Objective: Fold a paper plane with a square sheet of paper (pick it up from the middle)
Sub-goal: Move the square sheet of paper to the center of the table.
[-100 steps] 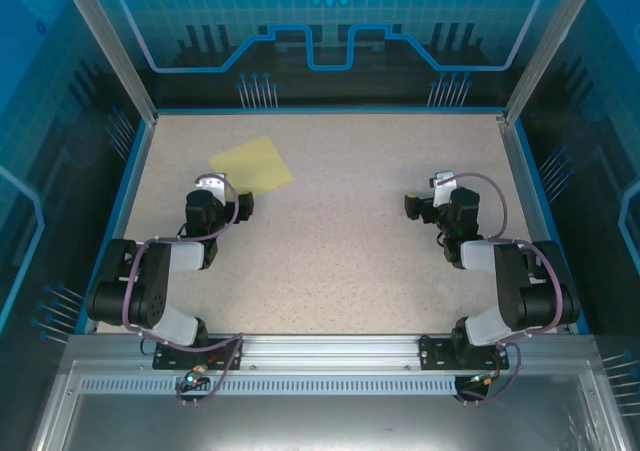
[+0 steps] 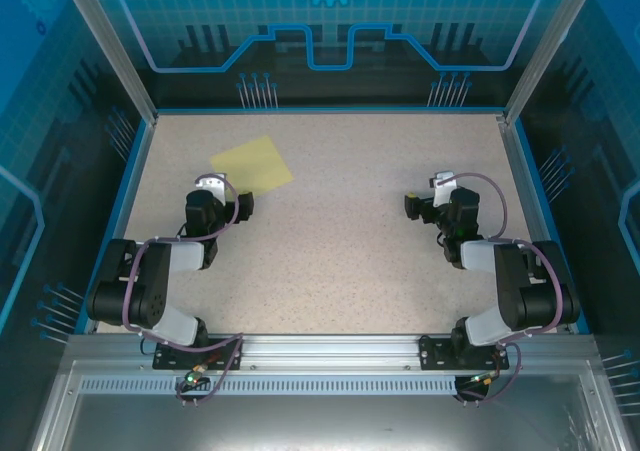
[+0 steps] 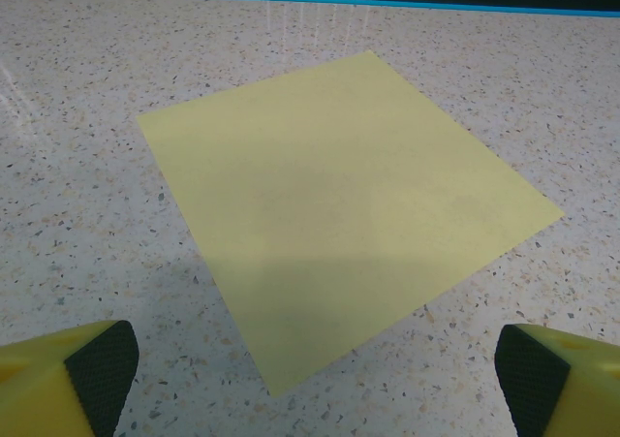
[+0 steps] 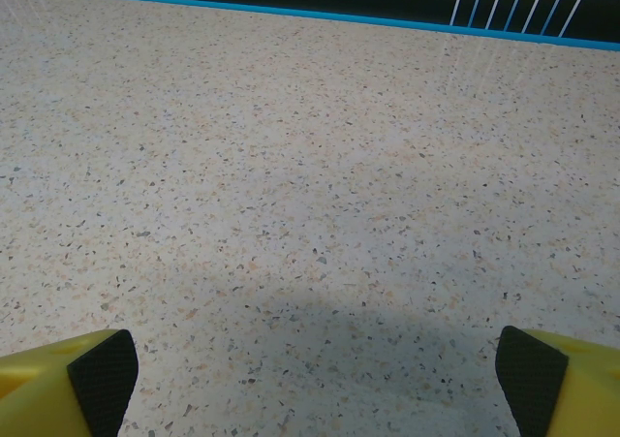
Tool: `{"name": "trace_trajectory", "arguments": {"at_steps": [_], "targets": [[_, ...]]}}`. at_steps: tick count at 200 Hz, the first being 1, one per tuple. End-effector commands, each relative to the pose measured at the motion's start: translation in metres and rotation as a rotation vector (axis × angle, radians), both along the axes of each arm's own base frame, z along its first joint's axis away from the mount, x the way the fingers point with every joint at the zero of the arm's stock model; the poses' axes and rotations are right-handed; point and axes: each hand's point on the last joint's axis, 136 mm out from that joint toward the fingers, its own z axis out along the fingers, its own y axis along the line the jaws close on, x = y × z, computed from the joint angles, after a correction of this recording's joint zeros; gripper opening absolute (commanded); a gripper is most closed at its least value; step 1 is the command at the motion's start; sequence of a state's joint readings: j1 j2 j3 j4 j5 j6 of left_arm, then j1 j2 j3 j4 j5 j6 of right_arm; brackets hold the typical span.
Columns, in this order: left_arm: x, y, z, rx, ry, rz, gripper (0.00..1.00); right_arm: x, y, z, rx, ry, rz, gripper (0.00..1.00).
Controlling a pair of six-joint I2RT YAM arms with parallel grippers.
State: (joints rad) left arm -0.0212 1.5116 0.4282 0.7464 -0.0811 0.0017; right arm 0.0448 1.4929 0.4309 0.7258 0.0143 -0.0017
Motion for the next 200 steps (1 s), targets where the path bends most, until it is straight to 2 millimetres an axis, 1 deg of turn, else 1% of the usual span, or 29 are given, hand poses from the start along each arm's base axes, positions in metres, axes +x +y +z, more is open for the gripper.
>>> {"name": "trace_trajectory", "arguments": {"at_steps": [1, 45, 59, 68, 84, 90, 109, 119, 129, 131, 134, 144, 166, 181, 200], "targets": [[0.001, 0.001, 0.002, -0.011, -0.017, -0.007, 0.99, 0.003, 0.001, 0.002, -0.005, -0.009, 0.012, 0.99], [0.000, 0.004, 0.003, -0.007, -0.020, 0.004, 0.99, 0.002, 0.001, 0.003, 0.006, -0.016, 0.018, 0.99], [-0.001, 0.007, 0.013, -0.007, -0.030, 0.026, 0.99, 0.000, 0.003, 0.010, 0.007, -0.027, 0.033, 0.99], [-0.004, 0.009, 0.020, -0.005, -0.025, 0.042, 0.99, -0.002, 0.006, 0.020, 0.004, -0.035, 0.050, 0.99], [-0.010, 0.016, 0.039, -0.019, -0.020, 0.096, 0.99, -0.006, 0.010, 0.033, -0.002, -0.033, 0.069, 0.99], [-0.013, 0.020, 0.042, -0.033, 0.007, 0.127, 0.99, -0.007, 0.013, 0.037, -0.008, -0.021, 0.082, 0.99], [-0.020, 0.024, 0.052, -0.111, 0.079, 0.197, 0.99, -0.012, 0.033, 0.053, -0.017, -0.003, 0.147, 0.99], [-0.022, 0.021, 0.057, -0.164, 0.118, 0.211, 0.99, -0.015, 0.044, 0.064, -0.004, -0.003, 0.194, 0.99], [-0.024, 0.018, 0.057, -0.219, 0.173, 0.228, 0.99, -0.020, 0.057, 0.073, 0.004, 0.004, 0.246, 0.99], [-0.024, 0.017, 0.058, -0.229, 0.180, 0.231, 0.99, -0.020, 0.060, 0.077, 0.004, -0.005, 0.258, 0.99], [-0.025, 0.017, 0.058, -0.243, 0.199, 0.240, 0.99, -0.024, 0.064, 0.074, 0.006, 0.018, 0.276, 0.99], [-0.025, 0.012, 0.055, -0.279, 0.259, 0.246, 0.99, -0.029, 0.076, 0.082, 0.016, 0.027, 0.331, 0.99], [-0.019, 0.000, 0.052, -0.327, 0.358, 0.237, 0.99, -0.040, 0.104, 0.099, 0.080, 0.051, 0.462, 0.99], [-0.012, -0.005, 0.051, -0.352, 0.398, 0.237, 0.99, -0.047, 0.126, 0.105, 0.107, 0.087, 0.547, 0.99], [0.000, -0.010, 0.049, -0.356, 0.438, 0.242, 0.99, -0.059, 0.158, 0.112, 0.160, 0.117, 0.677, 0.99]]}}
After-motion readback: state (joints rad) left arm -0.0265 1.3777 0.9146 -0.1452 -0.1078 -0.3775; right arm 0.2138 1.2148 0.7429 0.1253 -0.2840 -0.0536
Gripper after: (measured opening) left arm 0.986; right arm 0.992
